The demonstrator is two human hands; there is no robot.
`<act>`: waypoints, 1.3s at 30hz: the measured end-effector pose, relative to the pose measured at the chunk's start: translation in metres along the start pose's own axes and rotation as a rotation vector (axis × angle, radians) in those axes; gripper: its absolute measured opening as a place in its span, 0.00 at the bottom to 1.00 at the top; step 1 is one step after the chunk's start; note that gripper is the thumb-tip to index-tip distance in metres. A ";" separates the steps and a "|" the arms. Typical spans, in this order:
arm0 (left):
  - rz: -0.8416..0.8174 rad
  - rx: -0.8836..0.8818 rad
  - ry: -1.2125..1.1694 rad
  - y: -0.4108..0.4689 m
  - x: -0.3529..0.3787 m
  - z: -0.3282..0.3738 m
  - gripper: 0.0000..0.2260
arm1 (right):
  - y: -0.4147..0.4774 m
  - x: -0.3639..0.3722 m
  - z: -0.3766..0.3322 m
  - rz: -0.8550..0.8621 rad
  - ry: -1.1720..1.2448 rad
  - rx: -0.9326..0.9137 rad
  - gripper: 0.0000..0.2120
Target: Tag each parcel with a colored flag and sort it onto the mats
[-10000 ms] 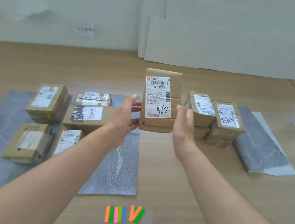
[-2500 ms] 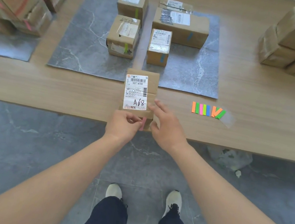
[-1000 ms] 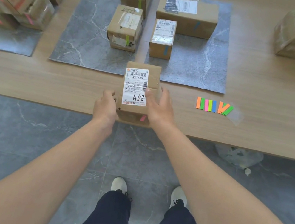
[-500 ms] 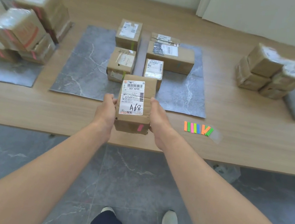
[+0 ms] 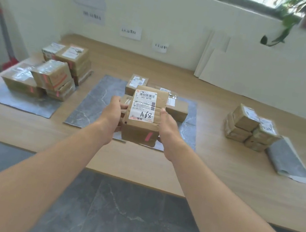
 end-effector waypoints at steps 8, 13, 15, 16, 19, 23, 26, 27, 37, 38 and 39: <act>0.082 0.110 -0.039 -0.063 -0.021 0.054 0.25 | -0.024 -0.007 -0.068 -0.092 -0.070 -0.200 0.15; 0.161 0.125 -0.056 -0.082 -0.070 0.059 0.25 | -0.032 0.033 -0.084 -0.148 -0.076 -0.243 0.14; 0.195 0.126 -0.060 -0.084 -0.096 0.057 0.24 | -0.035 0.060 -0.086 -0.181 -0.103 -0.247 0.19; 0.212 0.125 -0.061 -0.084 -0.110 0.055 0.24 | -0.037 0.075 -0.086 -0.204 -0.112 -0.239 0.20; 0.237 0.103 -0.055 -0.074 -0.156 0.049 0.24 | -0.038 0.121 -0.084 -0.238 -0.111 -0.245 0.18; 0.235 0.069 -0.061 -0.052 -0.217 0.045 0.25 | -0.039 0.193 -0.078 -0.269 -0.093 -0.203 0.23; 0.231 0.072 -0.051 -0.032 -0.268 0.051 0.24 | -0.030 0.253 -0.075 -0.265 -0.077 -0.176 0.24; 0.229 0.072 -0.047 -0.025 -0.286 0.054 0.24 | -0.027 0.273 -0.076 -0.262 -0.068 -0.166 0.24; 0.187 0.031 -0.015 0.050 -0.458 0.101 0.21 | -0.012 0.453 -0.101 -0.190 0.034 -0.107 0.23; 0.188 0.032 -0.012 0.056 -0.473 0.106 0.20 | -0.009 0.467 -0.103 -0.192 0.049 -0.094 0.22; 0.191 0.029 -0.011 0.062 -0.486 0.110 0.20 | -0.005 0.481 -0.105 -0.194 0.060 -0.080 0.22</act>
Point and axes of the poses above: each hand's wrist, its own y-axis towards the middle knuckle, its own x-axis out of the palm, z = x × y, the point moved 10 cm from there along y, towards the middle knuckle, and after that the axes turned 9 degrees about -x, right-handed, at the moved point
